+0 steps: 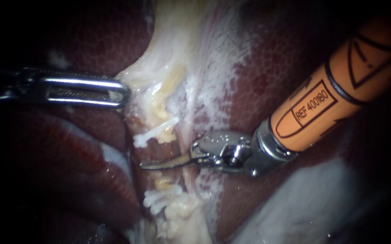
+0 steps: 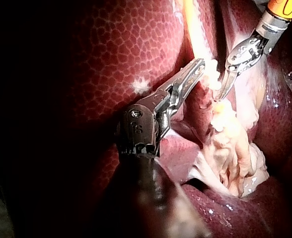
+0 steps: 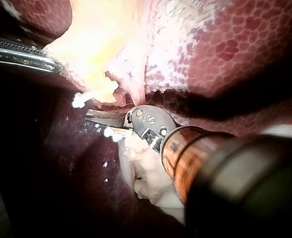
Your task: Go back from the cut left tube
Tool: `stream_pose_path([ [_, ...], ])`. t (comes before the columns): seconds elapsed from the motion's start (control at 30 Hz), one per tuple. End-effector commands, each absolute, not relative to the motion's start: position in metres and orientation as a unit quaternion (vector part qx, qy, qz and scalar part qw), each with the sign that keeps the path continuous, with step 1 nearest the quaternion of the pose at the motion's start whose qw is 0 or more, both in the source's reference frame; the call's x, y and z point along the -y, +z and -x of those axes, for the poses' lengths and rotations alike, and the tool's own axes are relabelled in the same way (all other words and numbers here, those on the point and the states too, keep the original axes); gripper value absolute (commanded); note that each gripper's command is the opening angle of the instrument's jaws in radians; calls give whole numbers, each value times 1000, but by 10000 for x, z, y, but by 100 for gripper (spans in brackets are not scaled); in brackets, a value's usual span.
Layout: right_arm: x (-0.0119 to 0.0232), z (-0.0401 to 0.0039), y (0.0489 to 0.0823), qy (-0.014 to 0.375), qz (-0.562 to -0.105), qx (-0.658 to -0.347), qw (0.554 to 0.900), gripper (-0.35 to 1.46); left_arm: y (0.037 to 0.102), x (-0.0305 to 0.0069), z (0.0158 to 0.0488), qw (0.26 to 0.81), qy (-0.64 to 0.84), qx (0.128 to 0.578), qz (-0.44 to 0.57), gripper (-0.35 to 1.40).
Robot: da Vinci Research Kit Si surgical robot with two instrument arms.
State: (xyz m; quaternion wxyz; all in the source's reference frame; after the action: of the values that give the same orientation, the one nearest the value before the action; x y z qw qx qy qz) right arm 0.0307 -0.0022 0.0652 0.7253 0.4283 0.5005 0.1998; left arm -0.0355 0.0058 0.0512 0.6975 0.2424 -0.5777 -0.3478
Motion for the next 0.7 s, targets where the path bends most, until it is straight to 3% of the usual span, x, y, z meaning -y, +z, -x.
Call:
stream_pose_path([
  [0.03,22,-307,652,200,-428,-501,725,-35,512,-58,355,698,-348,578,-242,-35],
  [0.47,22,-307,656,213,-437,-500,716,-35,512,-58,354,697,-348,578,-242,-35],
  [0.7,28,-308,661,213,-437,-499,717,19,512,-58,354,697,-348,578,-242,-35],
])
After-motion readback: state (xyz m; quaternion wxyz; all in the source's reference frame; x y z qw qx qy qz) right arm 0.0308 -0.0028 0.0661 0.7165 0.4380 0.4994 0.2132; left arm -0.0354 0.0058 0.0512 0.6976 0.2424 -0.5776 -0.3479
